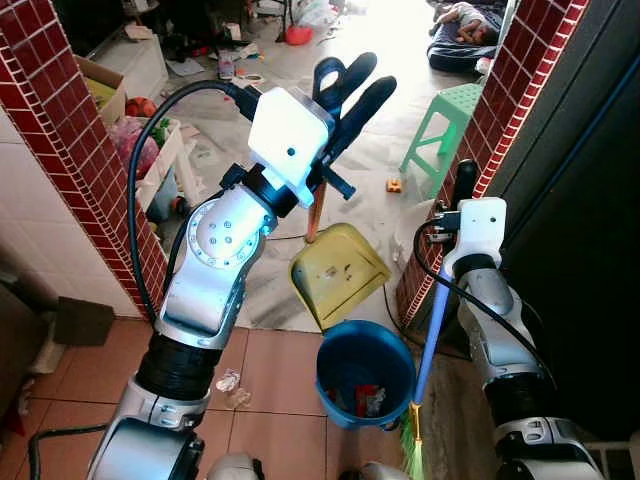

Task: Sweep floor

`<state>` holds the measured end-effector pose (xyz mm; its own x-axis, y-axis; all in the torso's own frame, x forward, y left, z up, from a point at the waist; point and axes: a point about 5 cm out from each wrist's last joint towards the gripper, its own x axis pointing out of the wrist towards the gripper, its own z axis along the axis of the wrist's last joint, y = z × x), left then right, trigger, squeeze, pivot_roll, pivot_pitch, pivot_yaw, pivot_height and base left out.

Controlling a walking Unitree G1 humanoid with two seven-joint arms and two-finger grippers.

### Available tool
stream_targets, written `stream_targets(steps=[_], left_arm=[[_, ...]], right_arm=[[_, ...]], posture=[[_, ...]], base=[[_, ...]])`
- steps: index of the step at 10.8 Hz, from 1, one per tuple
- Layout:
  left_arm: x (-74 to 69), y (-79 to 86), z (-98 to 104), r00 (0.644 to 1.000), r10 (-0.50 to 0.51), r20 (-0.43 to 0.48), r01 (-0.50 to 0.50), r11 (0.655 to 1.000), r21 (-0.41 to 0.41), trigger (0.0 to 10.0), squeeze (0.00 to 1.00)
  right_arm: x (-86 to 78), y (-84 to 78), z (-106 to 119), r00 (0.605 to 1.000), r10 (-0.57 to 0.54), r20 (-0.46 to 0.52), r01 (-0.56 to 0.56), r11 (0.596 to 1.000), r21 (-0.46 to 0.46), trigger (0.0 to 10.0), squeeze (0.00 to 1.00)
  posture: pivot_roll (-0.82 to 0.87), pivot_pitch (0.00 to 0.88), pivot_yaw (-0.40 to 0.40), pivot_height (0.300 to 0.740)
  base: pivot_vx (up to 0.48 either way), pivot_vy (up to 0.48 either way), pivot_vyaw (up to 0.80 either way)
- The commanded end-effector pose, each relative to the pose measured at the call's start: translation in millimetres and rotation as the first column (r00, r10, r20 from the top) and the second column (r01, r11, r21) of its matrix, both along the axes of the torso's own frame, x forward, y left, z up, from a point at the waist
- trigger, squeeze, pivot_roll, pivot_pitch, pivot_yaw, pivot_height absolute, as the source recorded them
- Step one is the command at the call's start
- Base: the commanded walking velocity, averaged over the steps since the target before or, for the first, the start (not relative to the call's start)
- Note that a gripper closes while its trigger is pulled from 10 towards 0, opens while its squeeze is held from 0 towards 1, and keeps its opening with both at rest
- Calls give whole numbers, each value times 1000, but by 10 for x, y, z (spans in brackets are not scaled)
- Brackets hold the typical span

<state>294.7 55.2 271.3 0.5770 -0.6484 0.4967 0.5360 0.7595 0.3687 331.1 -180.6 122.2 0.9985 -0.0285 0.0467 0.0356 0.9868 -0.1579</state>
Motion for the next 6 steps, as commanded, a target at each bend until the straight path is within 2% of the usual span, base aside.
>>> stream_targets(steps=[1, 2, 4, 5, 6], left_arm=[[-43, -5, 141, 999, -15, 53, 18, 998, -56, 10000, 0], [-29, 4, 143, 999, 5, 49, -2, 998, -67, 10000, 0], [66, 179, 138, 992, 125, 29, -121, 987, -109, 10000, 0], [189, 572, 147, 917, 397, 48, -386, 910, -152, 10000, 0], [226, 708, 142, 880, 473, 45, -462, 873, -156, 10000, 0]], right_arm=[[37, 5, 77, 999, 1, 33, 0, 1000, -14, 10000, 0], [36, 4, 76, 999, 0, 34, 1, 1000, -14, 10000, 0], [35, 14, 78, 999, 2, 36, -1, 1000, -11, 10000, 0], [33, 36, 60, 1000, 18, 25, -18, 1000, -5, 10000, 0], [28, 46, 40, 1000, 26, 14, -26, 1000, -4, 10000, 0]], posture=[[-11, 0, -27, 740], [-11, 0, -27, 740], [-8, 0, -25, 740], [-6, 0, -27, 740], [-4, 0, -29, 740]], base=[[0, 0, 0], [0, 0, 0], [0, 0, 0], [0, 0, 0], [0, 0, 0]])
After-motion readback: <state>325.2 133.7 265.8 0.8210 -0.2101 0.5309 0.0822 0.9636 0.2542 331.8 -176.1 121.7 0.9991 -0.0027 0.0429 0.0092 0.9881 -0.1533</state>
